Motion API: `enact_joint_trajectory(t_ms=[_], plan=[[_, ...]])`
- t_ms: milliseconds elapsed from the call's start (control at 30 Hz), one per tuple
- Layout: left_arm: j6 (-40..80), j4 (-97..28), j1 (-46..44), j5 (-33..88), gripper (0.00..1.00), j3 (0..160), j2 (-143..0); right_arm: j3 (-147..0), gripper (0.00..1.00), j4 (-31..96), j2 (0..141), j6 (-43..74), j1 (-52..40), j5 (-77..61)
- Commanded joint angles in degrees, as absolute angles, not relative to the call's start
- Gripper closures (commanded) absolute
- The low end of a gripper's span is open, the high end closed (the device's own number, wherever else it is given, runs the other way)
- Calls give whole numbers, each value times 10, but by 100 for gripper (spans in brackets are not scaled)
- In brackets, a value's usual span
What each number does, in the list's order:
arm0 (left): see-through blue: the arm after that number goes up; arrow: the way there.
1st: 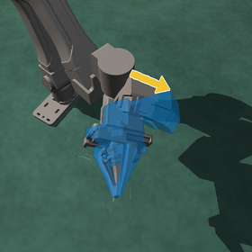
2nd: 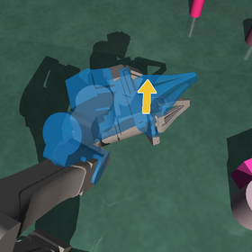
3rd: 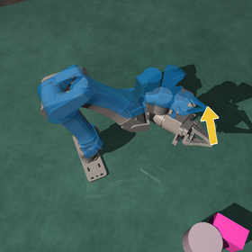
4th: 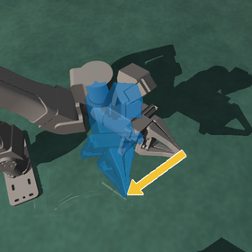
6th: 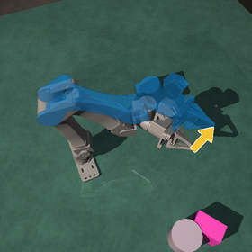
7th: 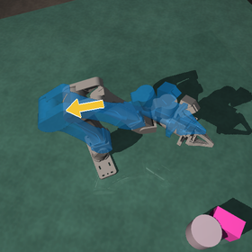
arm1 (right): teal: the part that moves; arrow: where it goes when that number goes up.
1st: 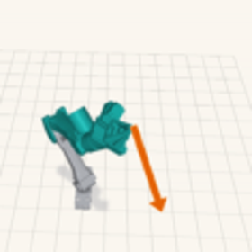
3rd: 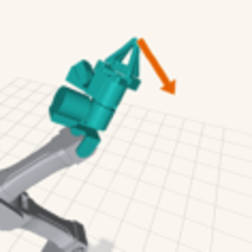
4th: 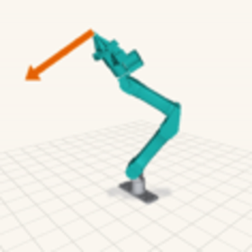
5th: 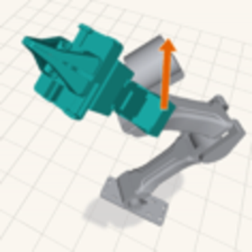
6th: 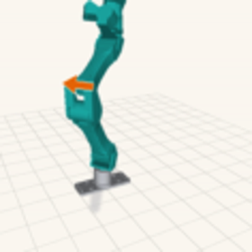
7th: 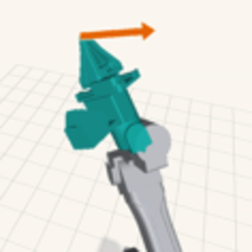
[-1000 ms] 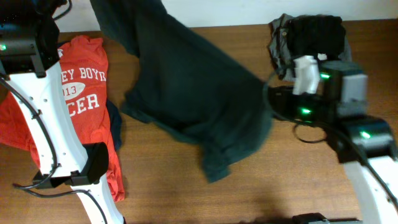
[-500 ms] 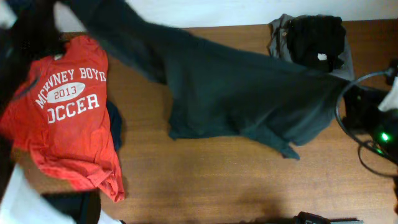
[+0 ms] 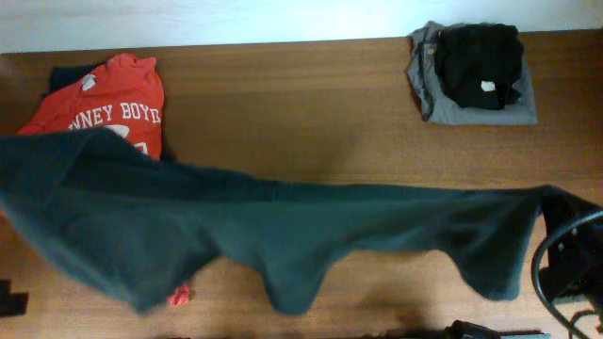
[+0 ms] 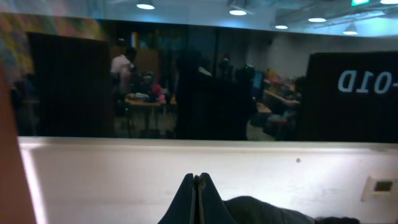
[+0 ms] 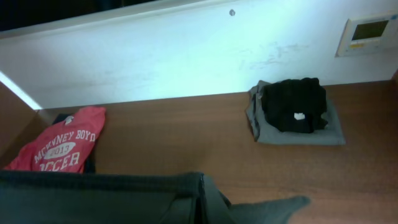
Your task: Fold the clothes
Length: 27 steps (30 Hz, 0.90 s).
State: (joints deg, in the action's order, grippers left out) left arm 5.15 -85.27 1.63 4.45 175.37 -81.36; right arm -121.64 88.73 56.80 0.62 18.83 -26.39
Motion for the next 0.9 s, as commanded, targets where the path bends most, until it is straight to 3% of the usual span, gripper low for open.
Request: enact_joint_trajectory(t_ms=[0, 333, 667, 867], plan=[[36, -860, 20, -5, 99, 1750, -820, -1235, 96, 893, 571, 0, 196, -248], [35, -847, 20, -44, 99, 1716, -816, -1266, 96, 887, 571, 0, 195, -248], [35, -847, 20, -44, 99, 1716, -727, -1476, 96, 945, 571, 0, 195, -247], [36, -847, 20, -43, 99, 1716, -703, -1498, 96, 950, 572, 4, 195, -242]])
